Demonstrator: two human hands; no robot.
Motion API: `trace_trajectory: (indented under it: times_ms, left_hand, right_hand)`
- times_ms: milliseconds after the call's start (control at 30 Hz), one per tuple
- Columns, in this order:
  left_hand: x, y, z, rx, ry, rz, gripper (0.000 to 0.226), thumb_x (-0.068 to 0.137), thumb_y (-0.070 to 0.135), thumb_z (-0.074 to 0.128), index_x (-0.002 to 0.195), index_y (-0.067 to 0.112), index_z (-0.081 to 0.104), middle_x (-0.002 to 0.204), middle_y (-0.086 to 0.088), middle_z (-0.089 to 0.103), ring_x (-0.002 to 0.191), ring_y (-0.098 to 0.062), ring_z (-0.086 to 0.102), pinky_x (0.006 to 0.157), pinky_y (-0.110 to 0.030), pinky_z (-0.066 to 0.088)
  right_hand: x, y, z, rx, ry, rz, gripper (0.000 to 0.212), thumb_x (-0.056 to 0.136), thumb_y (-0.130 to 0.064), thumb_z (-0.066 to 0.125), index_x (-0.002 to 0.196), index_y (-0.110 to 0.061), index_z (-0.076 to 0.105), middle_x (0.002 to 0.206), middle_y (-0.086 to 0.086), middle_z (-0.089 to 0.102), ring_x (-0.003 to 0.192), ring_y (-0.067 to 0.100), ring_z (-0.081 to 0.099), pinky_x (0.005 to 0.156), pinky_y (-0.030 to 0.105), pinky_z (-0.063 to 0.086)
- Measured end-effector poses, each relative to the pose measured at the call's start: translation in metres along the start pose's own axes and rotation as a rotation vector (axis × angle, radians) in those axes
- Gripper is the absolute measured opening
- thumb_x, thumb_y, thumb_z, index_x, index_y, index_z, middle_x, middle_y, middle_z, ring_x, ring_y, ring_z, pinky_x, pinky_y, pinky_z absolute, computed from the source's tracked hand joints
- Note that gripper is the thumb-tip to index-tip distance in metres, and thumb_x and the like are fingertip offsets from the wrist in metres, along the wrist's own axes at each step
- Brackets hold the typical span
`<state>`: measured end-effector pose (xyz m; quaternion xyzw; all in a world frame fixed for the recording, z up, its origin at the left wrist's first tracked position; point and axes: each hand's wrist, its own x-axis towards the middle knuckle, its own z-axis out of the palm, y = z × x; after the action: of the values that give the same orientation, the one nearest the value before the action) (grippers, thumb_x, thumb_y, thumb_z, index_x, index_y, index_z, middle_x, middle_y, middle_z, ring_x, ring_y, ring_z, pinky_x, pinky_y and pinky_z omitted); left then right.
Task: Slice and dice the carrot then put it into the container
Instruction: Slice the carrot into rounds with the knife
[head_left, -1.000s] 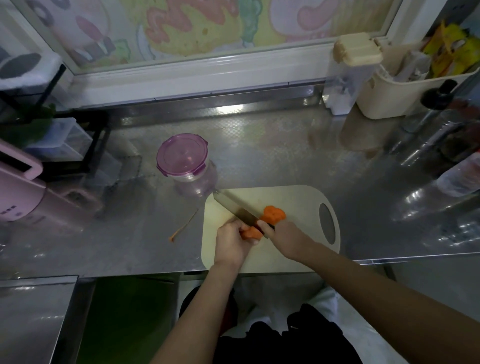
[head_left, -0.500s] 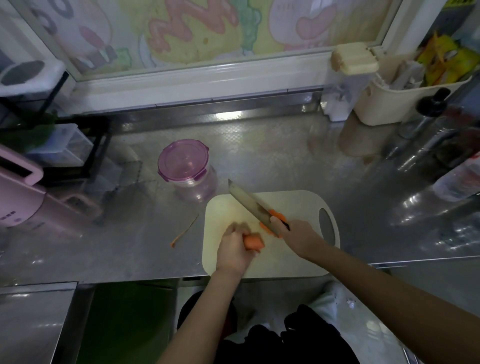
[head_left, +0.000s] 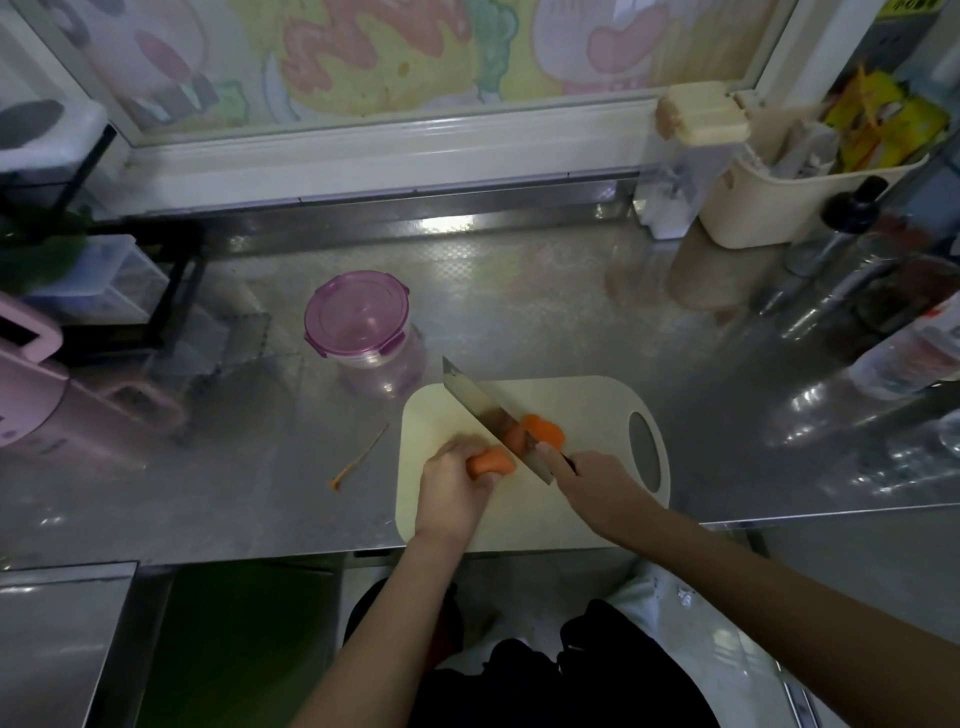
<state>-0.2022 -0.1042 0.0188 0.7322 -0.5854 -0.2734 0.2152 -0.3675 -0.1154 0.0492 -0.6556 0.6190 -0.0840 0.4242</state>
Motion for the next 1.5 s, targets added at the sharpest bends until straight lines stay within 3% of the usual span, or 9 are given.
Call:
trace_trajectory:
  times_ms: [267, 400, 800, 933, 1100, 1200, 1267, 1333, 1500]
  left_hand:
    - [0.001, 0.001, -0.001, -0.024, -0.023, -0.055, 0.026, 0.079, 0.017, 0.071, 0.105, 0.012, 0.071, 0.105, -0.006, 0.069, 0.097, -0.019, 0.061, 0.081, -0.015, 0.037]
    - [0.0, 0.002, 0.0, -0.026, -0.008, -0.064, 0.028, 0.08, 0.017, 0.071, 0.107, 0.01, 0.068, 0.109, -0.005, 0.066, 0.099, -0.018, 0.058, 0.082, -0.013, 0.034]
    - [0.002, 0.001, 0.001, -0.002, -0.021, -0.067, 0.027, 0.078, 0.018, 0.072, 0.105, 0.012, 0.07, 0.107, -0.004, 0.065, 0.097, -0.017, 0.057, 0.081, -0.013, 0.034]
    - [0.002, 0.001, 0.0, 0.006, -0.012, -0.071, 0.028, 0.079, 0.019, 0.072, 0.106, 0.012, 0.069, 0.108, -0.004, 0.065, 0.098, -0.017, 0.057, 0.078, -0.01, 0.03]
    - [0.003, 0.001, 0.002, 0.012, -0.011, -0.067, 0.027, 0.078, 0.02, 0.073, 0.104, 0.014, 0.07, 0.107, -0.001, 0.066, 0.097, -0.015, 0.058, 0.081, -0.014, 0.036]
    - [0.006, 0.0, 0.003, 0.017, -0.011, -0.063, 0.026, 0.075, 0.02, 0.076, 0.099, 0.013, 0.071, 0.103, -0.003, 0.069, 0.094, -0.017, 0.061, 0.083, -0.019, 0.041]
    - [0.007, 0.0, 0.004, 0.019, -0.011, -0.064, 0.025, 0.074, 0.02, 0.076, 0.098, 0.012, 0.072, 0.102, -0.003, 0.069, 0.094, -0.018, 0.061, 0.085, -0.021, 0.042]
    - [0.008, 0.0, 0.004, 0.019, -0.012, -0.064, 0.026, 0.074, 0.02, 0.076, 0.099, 0.012, 0.072, 0.102, -0.003, 0.07, 0.095, -0.018, 0.061, 0.086, -0.023, 0.043]
    - [0.009, -0.002, 0.006, -0.002, -0.021, -0.08, 0.029, 0.072, 0.018, 0.078, 0.099, 0.012, 0.072, 0.102, -0.004, 0.069, 0.095, -0.019, 0.061, 0.087, -0.023, 0.043]
  right_hand:
    - [0.0, 0.01, 0.002, -0.098, -0.075, -0.007, 0.054, 0.1, -0.043, 0.029, 0.075, -0.006, 0.059, 0.056, -0.002, 0.041, 0.051, 0.005, 0.039, 0.063, 0.025, 0.03]
    - [-0.002, 0.007, 0.004, -0.04, -0.025, 0.017, 0.056, 0.098, -0.047, 0.033, 0.053, -0.016, 0.041, 0.053, -0.001, 0.042, 0.051, 0.008, 0.04, 0.053, 0.021, 0.03]
    - [-0.004, 0.006, 0.004, -0.027, -0.046, 0.003, 0.053, 0.099, -0.046, 0.03, 0.056, -0.016, 0.041, 0.054, -0.002, 0.042, 0.051, 0.007, 0.039, 0.058, 0.024, 0.032]
    - [-0.005, 0.005, 0.004, -0.079, -0.111, 0.044, 0.06, 0.094, -0.058, 0.017, 0.076, -0.01, 0.048, 0.062, -0.001, 0.044, 0.055, 0.008, 0.04, 0.064, 0.029, 0.035]
    - [-0.004, -0.004, -0.001, -0.073, -0.086, 0.025, 0.026, 0.097, -0.023, 0.049, 0.115, -0.005, 0.056, 0.073, 0.009, 0.051, 0.06, 0.019, 0.052, 0.06, 0.034, 0.046]
    - [0.006, -0.009, 0.002, -0.162, -0.061, 0.004, 0.058, 0.096, -0.004, 0.043, 0.149, -0.007, 0.018, 0.107, 0.016, 0.056, 0.078, 0.023, 0.051, 0.065, 0.032, 0.038]
    - [0.011, -0.009, 0.006, -0.179, -0.115, -0.027, 0.031, 0.103, -0.019, 0.031, 0.132, -0.015, 0.043, 0.097, 0.013, 0.054, 0.082, 0.022, 0.049, 0.068, 0.029, 0.034]
    - [0.012, -0.016, 0.006, -0.135, -0.113, -0.025, 0.03, 0.102, -0.038, 0.031, 0.095, -0.015, 0.049, 0.077, 0.007, 0.05, 0.08, 0.024, 0.052, 0.07, 0.029, 0.036]
    - [0.032, -0.019, 0.017, -0.029, -0.076, 0.009, 0.042, 0.1, -0.042, 0.036, 0.116, -0.005, 0.047, 0.105, 0.016, 0.054, 0.096, 0.032, 0.056, 0.074, 0.033, 0.04]
